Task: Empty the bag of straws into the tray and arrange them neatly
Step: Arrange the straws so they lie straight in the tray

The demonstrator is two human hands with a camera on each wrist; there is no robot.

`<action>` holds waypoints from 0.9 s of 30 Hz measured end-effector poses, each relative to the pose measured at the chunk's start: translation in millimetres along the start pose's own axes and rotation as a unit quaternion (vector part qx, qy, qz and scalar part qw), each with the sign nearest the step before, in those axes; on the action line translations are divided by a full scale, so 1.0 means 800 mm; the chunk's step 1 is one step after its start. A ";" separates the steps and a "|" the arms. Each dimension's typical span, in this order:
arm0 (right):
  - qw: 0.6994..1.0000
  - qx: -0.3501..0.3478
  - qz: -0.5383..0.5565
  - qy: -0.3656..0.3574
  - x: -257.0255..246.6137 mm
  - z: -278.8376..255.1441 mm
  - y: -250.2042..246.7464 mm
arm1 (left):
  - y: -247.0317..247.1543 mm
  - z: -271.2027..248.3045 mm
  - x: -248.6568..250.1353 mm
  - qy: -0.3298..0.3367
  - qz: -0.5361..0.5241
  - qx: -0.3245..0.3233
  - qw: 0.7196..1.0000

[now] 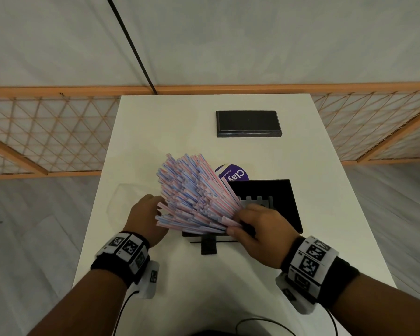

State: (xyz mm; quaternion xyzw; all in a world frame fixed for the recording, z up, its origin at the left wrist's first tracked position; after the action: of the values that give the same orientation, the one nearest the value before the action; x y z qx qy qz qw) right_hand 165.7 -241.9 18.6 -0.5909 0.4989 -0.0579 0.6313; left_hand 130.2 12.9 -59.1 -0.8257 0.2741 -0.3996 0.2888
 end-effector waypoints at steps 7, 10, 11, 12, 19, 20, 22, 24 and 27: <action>0.999 0.045 0.021 -0.006 0.007 0.004 -0.018 | -0.040 -0.053 0.058 0.189 -0.018 0.066 0.980; 0.998 0.058 0.014 -0.007 0.010 0.007 -0.025 | -0.039 -0.076 0.080 0.203 0.020 0.015 0.979; 0.998 0.063 0.016 -0.009 0.009 0.008 -0.028 | -0.033 -0.081 0.082 0.202 0.041 -0.010 0.978; 0.997 0.068 0.016 -0.013 0.007 0.009 -0.032 | -0.028 -0.086 0.082 0.185 0.050 -0.034 0.981; 0.993 0.103 -0.016 -0.063 -0.029 0.009 -0.052 | -0.031 -0.111 0.115 0.187 -0.042 0.009 0.981; 0.992 0.105 -0.023 -0.061 -0.030 0.009 -0.053 | -0.027 -0.113 0.119 0.176 -0.048 0.009 0.983; 0.992 0.108 -0.028 -0.054 -0.030 0.009 -0.057 | -0.017 -0.113 0.123 0.145 -0.074 -0.001 0.987; 0.993 0.108 -0.016 -0.052 -0.028 0.006 -0.057 | -0.011 -0.114 0.123 0.111 -0.109 0.005 0.988; 0.994 0.105 0.022 0.001 -0.007 -0.001 -0.054 | -0.005 -0.115 0.116 0.073 -0.161 0.006 0.984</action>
State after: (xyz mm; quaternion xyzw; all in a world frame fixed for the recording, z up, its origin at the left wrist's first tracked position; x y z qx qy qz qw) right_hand 184.5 -251.7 56.6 -0.5108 0.5035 -0.0969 0.6901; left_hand 104.9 -72.0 37.8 -0.8256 0.1553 -0.5022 0.2049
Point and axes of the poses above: each hand's wrist, its own z-axis towards the middle knuckle, its own y-axis out of the palm, x = y × z, the point moved 9 cm from there along z, towards the middle knuckle, and after that the axes turned 9 degrees about -x, right-handed, at the moved point
